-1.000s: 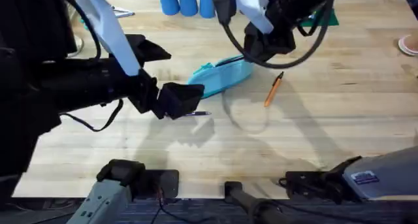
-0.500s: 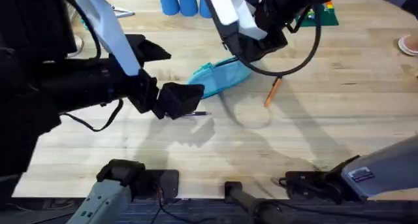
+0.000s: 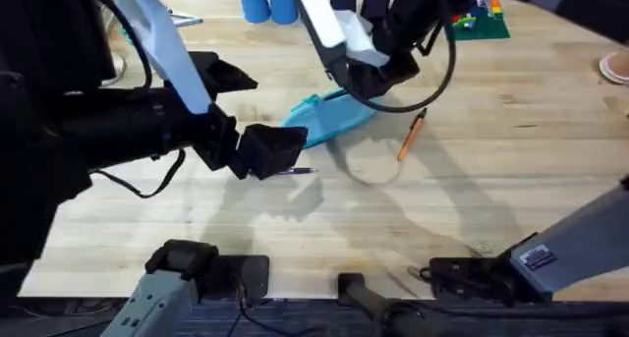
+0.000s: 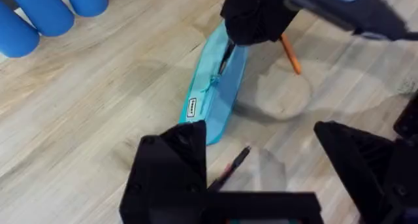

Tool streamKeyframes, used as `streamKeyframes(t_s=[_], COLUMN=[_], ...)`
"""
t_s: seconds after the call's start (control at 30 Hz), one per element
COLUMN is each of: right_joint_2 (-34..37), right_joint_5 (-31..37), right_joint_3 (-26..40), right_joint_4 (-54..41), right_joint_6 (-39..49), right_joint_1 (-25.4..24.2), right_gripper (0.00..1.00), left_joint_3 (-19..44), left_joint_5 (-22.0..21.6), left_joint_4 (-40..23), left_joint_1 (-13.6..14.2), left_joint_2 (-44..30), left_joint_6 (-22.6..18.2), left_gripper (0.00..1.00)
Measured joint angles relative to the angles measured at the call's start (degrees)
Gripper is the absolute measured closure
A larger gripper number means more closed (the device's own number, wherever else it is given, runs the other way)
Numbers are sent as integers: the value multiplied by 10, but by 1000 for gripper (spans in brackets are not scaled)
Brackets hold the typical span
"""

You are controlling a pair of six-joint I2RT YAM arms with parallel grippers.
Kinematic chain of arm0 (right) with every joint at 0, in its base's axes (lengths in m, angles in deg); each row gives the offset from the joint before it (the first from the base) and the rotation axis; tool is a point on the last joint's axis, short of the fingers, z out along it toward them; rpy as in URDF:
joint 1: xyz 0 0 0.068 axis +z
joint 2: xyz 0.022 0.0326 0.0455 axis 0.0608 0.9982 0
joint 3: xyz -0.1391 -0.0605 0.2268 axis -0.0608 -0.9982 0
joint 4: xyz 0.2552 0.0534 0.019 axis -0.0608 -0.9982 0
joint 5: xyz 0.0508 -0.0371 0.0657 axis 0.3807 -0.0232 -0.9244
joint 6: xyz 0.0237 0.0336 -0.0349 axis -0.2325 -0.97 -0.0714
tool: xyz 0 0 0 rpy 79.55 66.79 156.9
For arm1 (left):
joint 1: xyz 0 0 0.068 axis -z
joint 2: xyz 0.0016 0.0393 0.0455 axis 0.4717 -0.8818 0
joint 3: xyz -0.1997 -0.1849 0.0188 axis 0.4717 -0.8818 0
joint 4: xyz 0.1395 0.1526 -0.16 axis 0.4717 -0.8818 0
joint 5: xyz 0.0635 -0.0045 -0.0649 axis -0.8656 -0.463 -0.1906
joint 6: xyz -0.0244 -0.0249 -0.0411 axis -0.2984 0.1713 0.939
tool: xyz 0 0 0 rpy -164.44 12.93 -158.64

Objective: Unzip the bag, pick up the pens from the table one at a time and place them inside, then zip the bag closed.

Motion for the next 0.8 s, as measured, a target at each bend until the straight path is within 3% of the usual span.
streamKeyframes(t_s=[0.6,0.8], right_joint_2=[70,82], right_joint_5=[-3,-1], right_joint_3=[0,5], right_joint_4=[70,70], right_joint_6=[-37,-44], right_joint_1=[0,4], right_gripper=[970,851], left_joint_3=[0,0], left_joint_5=[0,0], left_joint_4=[0,0], left_joint_1=[0,0], left_joint_2=[0,0], left_joint_6=[0,0], left_gripper=[5,5])
